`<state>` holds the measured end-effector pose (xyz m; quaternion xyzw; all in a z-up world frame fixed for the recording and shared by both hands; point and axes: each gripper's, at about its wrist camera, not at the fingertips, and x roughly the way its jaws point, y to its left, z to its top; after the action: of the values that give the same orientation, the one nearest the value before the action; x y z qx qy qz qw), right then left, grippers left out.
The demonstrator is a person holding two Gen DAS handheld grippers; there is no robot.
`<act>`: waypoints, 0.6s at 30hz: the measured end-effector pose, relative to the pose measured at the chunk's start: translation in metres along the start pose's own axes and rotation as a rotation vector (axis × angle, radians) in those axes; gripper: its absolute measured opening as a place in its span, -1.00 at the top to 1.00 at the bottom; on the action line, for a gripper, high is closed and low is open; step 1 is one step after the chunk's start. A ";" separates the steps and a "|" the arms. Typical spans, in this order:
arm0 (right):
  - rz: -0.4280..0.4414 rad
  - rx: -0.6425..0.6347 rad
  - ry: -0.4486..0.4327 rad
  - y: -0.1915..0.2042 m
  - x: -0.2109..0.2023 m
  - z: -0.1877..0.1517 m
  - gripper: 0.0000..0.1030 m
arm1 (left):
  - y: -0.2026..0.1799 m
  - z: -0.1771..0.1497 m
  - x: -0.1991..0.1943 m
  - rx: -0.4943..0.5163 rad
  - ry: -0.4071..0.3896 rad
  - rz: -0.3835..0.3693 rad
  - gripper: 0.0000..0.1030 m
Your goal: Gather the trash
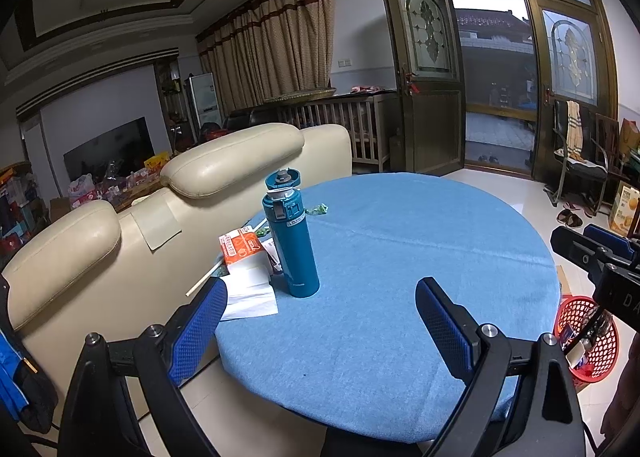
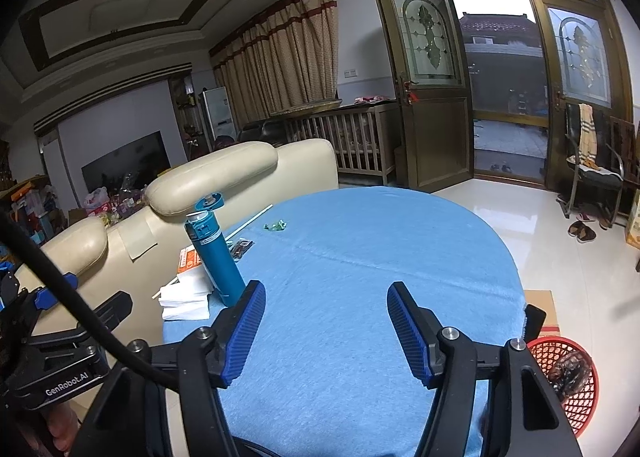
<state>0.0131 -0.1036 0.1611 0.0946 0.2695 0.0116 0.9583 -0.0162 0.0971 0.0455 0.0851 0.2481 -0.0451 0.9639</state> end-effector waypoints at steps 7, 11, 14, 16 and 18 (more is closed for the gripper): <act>-0.004 0.011 -0.003 -0.004 -0.001 -0.001 -0.31 | -0.002 0.000 0.000 0.007 0.005 -0.001 -0.85; -0.007 0.013 -0.006 -0.005 -0.003 0.000 -0.31 | -0.002 0.000 0.000 0.011 0.006 -0.003 -0.85; -0.008 0.017 -0.009 -0.006 -0.003 0.000 -0.31 | -0.003 -0.001 0.000 0.015 0.005 -0.005 -0.85; -0.009 0.019 -0.010 -0.007 -0.004 0.000 -0.31 | -0.004 -0.001 0.000 0.018 0.006 -0.008 -0.85; -0.010 0.022 -0.010 -0.008 -0.004 0.000 -0.31 | -0.005 -0.001 0.000 0.021 0.007 -0.009 -0.85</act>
<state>0.0092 -0.1121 0.1617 0.1037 0.2652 0.0036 0.9586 -0.0177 0.0922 0.0441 0.0942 0.2514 -0.0517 0.9619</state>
